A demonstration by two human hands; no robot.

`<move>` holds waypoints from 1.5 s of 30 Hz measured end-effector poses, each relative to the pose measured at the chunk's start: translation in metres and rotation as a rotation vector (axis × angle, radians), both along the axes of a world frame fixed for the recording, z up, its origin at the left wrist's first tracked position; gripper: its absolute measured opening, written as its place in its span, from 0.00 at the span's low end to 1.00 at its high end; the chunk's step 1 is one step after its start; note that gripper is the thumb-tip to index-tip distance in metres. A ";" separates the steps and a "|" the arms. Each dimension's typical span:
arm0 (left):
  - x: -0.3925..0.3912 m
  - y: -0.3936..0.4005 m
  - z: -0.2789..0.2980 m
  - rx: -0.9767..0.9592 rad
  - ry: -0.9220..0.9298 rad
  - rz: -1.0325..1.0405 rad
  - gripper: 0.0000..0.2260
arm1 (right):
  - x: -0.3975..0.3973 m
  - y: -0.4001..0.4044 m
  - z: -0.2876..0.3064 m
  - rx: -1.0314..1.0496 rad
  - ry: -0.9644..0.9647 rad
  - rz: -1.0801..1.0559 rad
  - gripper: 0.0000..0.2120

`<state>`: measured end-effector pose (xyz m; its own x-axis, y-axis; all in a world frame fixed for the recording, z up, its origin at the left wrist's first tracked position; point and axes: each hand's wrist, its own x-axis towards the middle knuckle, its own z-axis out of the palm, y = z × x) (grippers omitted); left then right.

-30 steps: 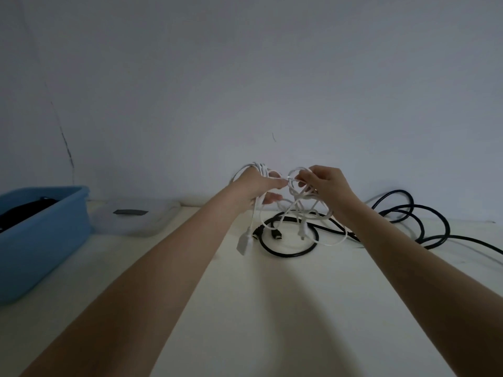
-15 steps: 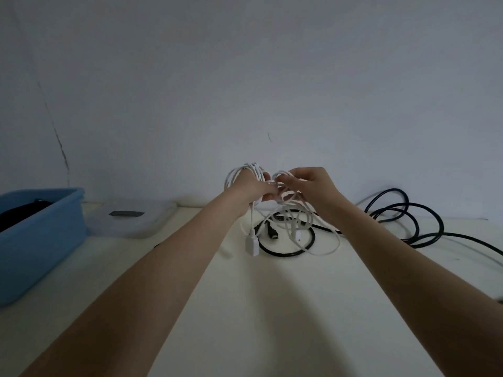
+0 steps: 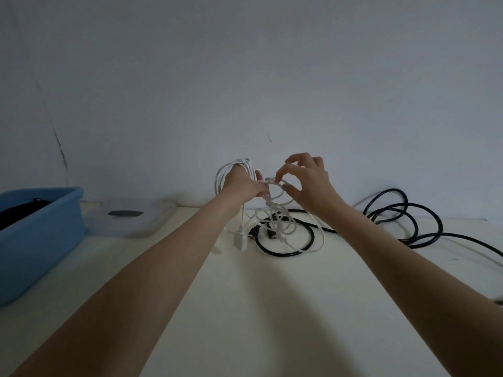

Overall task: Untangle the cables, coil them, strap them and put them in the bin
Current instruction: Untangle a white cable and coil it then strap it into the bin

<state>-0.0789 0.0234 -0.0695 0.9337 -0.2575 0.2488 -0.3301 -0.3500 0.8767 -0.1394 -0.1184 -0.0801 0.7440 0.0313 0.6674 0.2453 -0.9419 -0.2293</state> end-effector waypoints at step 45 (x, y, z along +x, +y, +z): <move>0.004 0.008 0.008 0.575 -0.551 -0.068 0.18 | -0.017 0.008 0.029 0.044 0.714 0.017 0.19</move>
<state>-0.0753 0.0311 -0.0618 0.6926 -0.5376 0.4810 -0.7003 -0.6610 0.2696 -0.1567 -0.1106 -0.0514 0.9993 0.0314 0.0182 0.0360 -0.9255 -0.3770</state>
